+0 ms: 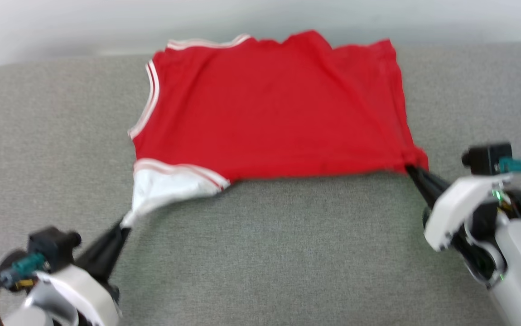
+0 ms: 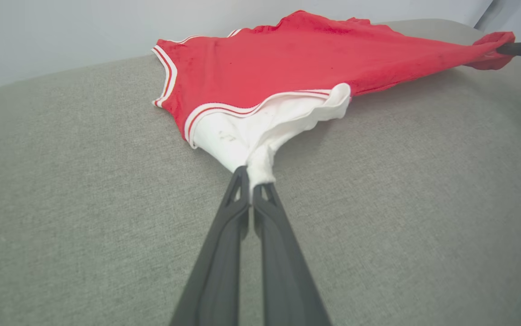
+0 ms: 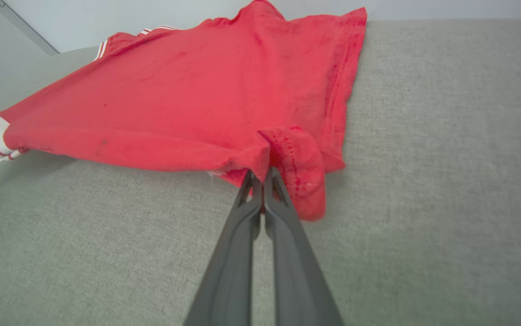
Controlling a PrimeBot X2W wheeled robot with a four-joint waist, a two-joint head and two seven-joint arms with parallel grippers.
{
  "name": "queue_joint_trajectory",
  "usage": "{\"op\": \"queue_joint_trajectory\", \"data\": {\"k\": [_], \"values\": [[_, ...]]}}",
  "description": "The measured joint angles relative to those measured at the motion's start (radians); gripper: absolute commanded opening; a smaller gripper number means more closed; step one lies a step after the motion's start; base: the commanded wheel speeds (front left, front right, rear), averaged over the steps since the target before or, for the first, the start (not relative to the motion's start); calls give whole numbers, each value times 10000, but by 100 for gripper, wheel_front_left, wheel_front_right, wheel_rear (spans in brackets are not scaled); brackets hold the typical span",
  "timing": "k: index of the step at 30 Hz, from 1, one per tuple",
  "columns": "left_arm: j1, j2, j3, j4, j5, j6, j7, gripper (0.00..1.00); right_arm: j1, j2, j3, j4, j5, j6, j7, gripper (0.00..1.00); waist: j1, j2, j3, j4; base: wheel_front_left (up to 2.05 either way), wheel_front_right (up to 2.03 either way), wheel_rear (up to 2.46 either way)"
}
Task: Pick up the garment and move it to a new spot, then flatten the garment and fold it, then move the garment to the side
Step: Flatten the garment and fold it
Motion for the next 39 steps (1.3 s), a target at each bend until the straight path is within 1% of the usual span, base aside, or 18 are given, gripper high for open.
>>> {"op": "queue_joint_trajectory", "data": {"k": [6,10,15,17,20,25,29,32,35,39], "values": [[1217,422,-441,-1045,-385,117,639,0,1388,-639,-247,-752,476,0,495,0,0,0,-591,52,0,0,0],[2051,779,-917,-1724,-817,0,1379,0,2391,-1014,-441,-1434,627,0,759,0,1,0,-944,38,0,0,0],[2511,1129,-1139,-2518,-1058,-25,1802,0,3598,-1409,-930,-2416,963,0,1379,0,1,0,-1150,-10,0,0,0],[2668,1223,-1118,-2686,-1289,96,1925,0,4076,-1563,-989,-2826,984,0,1795,0,1,0,-1149,-42,0,0,0],[2881,1369,-1210,-2905,-1599,98,2251,0,4625,-1670,-1158,-3392,963,0,2253,0,1,0,-1097,-103,0,0,0],[3224,1695,-1423,-3064,-1987,13,2750,0,5566,-1661,-1482,-4226,1081,0,3078,0,2,0,-1067,-162,0,0,0],[3355,1816,-1406,-3150,-2144,15,2800,0,6119,-1651,-1682,-4792,1030,0,3438,0,3,0,-1074,-195,0,0,0],[3339,1804,-1312,-3168,-2153,6,2635,0,6166,-1532,-1942,-5091,943,0,3381,0,3,0,-1077,-224,0,0,0],[3204,1655,-965,-3248,-2316,10,2230,0,6159,-1407,-1973,-5388,955,0,3340,0,4,0,-1087,-258,0,0,0],[2891,1649,-428,-3373,-2309,40,1685,0,6079,-1421,-2105,-5653,945,0,3252,0,4,0,-1006,-304,0,0,0]]}}
